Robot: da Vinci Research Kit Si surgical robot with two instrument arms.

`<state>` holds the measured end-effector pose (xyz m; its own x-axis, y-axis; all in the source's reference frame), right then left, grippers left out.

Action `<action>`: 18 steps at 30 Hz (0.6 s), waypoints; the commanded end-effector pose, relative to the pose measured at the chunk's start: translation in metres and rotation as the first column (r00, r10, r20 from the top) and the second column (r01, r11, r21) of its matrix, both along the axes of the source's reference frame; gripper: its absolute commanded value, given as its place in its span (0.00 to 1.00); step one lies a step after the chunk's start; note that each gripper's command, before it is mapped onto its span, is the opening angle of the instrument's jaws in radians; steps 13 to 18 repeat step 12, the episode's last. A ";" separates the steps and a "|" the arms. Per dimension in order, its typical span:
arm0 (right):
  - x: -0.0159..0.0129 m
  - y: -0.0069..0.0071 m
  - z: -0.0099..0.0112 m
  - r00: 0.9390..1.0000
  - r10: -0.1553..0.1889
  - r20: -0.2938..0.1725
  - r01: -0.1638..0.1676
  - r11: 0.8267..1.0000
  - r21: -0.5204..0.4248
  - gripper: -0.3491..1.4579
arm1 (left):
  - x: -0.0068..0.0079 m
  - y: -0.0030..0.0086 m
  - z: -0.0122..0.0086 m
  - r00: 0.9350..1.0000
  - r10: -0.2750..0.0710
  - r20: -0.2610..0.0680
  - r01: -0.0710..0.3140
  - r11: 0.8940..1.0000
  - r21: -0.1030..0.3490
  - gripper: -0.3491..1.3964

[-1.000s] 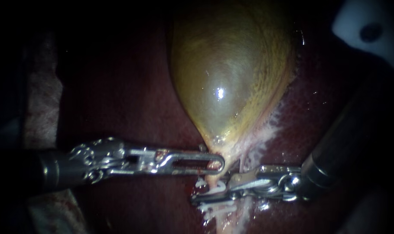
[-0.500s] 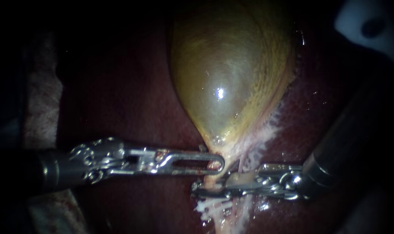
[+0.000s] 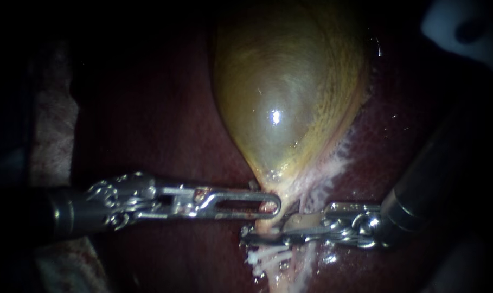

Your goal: Clipping third clip left tube

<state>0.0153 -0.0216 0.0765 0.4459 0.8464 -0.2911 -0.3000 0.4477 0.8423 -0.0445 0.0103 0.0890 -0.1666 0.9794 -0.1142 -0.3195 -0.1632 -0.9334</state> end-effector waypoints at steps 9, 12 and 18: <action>0.0000 -0.0001 0.0000 1.000 0.003 0.001 -0.003 1.000 0.005 0.00 | 0.0000 0.0000 0.0000 1.000 0.000 0.000 0.000 1.000 0.000 0.00; 0.0000 -0.0001 0.0000 1.000 0.003 0.001 -0.003 1.000 0.005 0.00 | 0.0000 0.0000 0.0000 1.000 0.000 0.000 0.000 1.000 0.000 0.00; 0.0000 -0.0001 0.0000 1.000 0.003 0.001 -0.003 1.000 0.005 0.00 | 0.0000 0.0000 0.0000 1.000 0.000 0.000 0.000 1.000 0.000 0.00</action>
